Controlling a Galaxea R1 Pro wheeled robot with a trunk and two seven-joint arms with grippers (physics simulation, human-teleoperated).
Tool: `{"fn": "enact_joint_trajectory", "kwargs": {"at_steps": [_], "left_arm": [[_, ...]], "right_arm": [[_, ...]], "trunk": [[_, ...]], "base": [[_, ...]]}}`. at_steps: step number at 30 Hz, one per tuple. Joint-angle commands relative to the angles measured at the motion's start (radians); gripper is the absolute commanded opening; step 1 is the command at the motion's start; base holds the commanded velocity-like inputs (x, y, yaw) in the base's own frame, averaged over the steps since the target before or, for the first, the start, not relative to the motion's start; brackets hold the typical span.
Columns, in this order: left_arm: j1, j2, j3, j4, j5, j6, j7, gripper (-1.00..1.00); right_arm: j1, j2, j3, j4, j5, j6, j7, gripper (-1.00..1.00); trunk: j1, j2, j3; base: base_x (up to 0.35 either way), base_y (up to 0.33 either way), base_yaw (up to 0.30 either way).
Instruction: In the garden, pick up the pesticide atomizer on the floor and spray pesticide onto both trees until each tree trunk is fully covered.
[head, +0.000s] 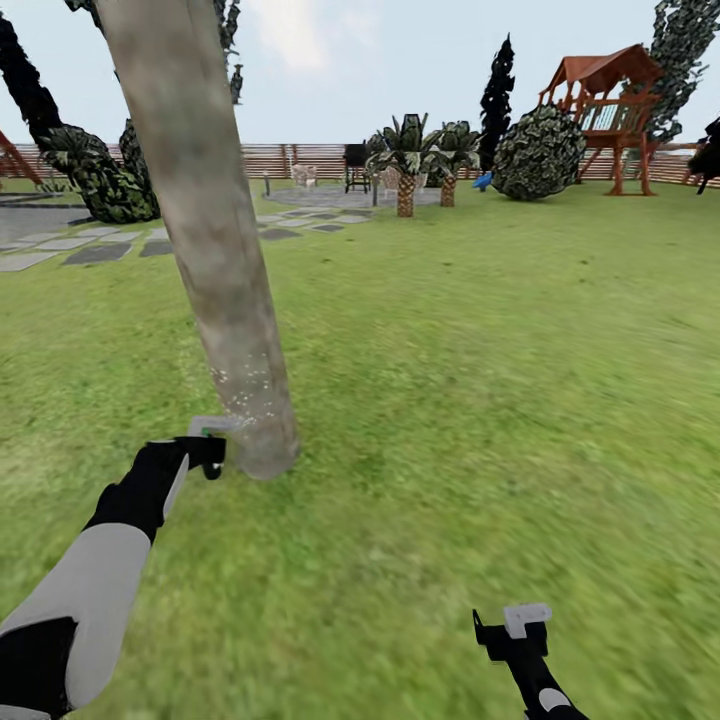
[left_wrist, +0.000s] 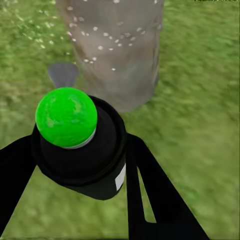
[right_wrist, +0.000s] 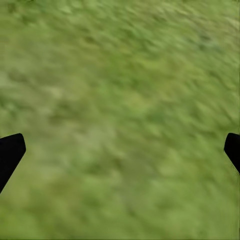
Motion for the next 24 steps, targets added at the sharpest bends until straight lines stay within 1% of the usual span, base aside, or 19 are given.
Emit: {"fn": "enact_joint_trajectory", "kwargs": {"at_steps": [1,4,7,12,16,21,24], "left_arm": [[-0.002,0.002,0.003,-0.001,-0.009,0.004,-0.009,-1.0],[-0.004,-0.006,0.001,-0.001,-0.005,0.006,-0.009,-1.0],[-0.004,-0.008,0.0,-0.001,-0.005,0.005,-0.009,-1.0],[0.005,-0.005,0.002,-0.001,-0.008,0.003,-0.008,-1.0],[0.007,0.005,0.004,-0.001,-0.008,0.003,-0.008,-1.0],[0.01,0.008,0.004,-0.001,-0.008,0.001,-0.006,-1.0],[0.011,0.005,0.002,-0.001,-0.009,0.001,-0.006,-1.0]], "right_arm": [[-0.001,0.0,-0.005,0.002,0.011,-0.004,-0.004,1.0],[-0.001,0.0,-0.005,0.002,0.011,-0.004,-0.004,1.0],[-0.001,0.0,-0.005,0.002,0.011,-0.004,-0.004,1.0],[-0.001,0.0,-0.005,0.002,0.011,-0.004,-0.004,1.0],[-0.001,0.0,-0.005,0.002,0.011,-0.004,-0.004,1.0],[-0.001,0.0,-0.005,0.002,0.011,-0.004,-0.004,1.0],[0.0,0.0,-0.005,0.003,0.011,-0.004,-0.004,1.0]], "trunk": [[0.0,0.0,-0.001],[0.0,0.0,-0.001],[0.0,0.0,-0.001],[0.0,0.0,-0.001],[0.0,0.0,-0.001],[0.0,0.0,-0.001],[0.0,0.0,-0.001]], "base": [[0.0,-0.273,0.126],[0.024,-0.273,0.024],[0.122,-0.26,0.004],[0.226,-0.198,0.0],[0.181,-0.218,0.007],[0.016,-0.269,0.24],[0.001,-0.273,0.275]]}}
